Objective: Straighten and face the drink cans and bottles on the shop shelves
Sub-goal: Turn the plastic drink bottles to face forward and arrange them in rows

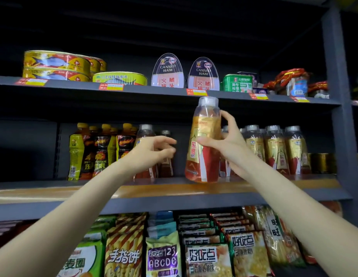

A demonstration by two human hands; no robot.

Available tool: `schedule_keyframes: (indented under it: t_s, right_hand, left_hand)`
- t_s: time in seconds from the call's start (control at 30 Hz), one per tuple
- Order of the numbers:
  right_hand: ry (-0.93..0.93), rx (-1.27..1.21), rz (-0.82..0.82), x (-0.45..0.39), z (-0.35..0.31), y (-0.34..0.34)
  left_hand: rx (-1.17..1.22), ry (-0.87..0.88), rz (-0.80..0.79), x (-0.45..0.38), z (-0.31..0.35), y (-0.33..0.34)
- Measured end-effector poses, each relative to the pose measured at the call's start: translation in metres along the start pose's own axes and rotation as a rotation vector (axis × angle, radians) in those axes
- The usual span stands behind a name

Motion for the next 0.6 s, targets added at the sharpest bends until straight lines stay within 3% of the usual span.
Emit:
schedule_keyframes:
  t_s: [0.07, 0.2, 0.3, 0.47, 0.6]
  right_hand:
    - [-0.123, 0.189, 0.083, -0.005, -0.006, -0.006]
    - [-0.112, 0.278, 0.182, -0.026, 0.013, -0.012]
    - [-0.069, 0.459, 0.150, -0.038, 0.035, -0.004]
    - [0.044, 0.709, 0.075, -0.050, 0.065, -0.001]
    - [0.094, 0.895, 0.023, -0.051, 0.067, -0.012]
  left_hand:
    - [-0.190, 0.062, 0.081, -0.004, 0.001, -0.012]
    - [-0.271, 0.097, 0.131, -0.006, -0.007, -0.010]
    - [-0.363, 0.081, 0.142, -0.011, -0.014, -0.006]
    - [-0.387, 0.020, 0.027, -0.024, -0.034, 0.010]
    - [-0.462, 0.006, 0.115, -0.038, -0.041, 0.003]
Point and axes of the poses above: each hand's wrist, its own x-axis away from the middle knuckle, its own y-axis out of the palm, z = x × y, the point moved 10 cm from there along -x, towards the middle knuckle, and after that the axes turned 2 degrees about -x, right-handed, at the moved point
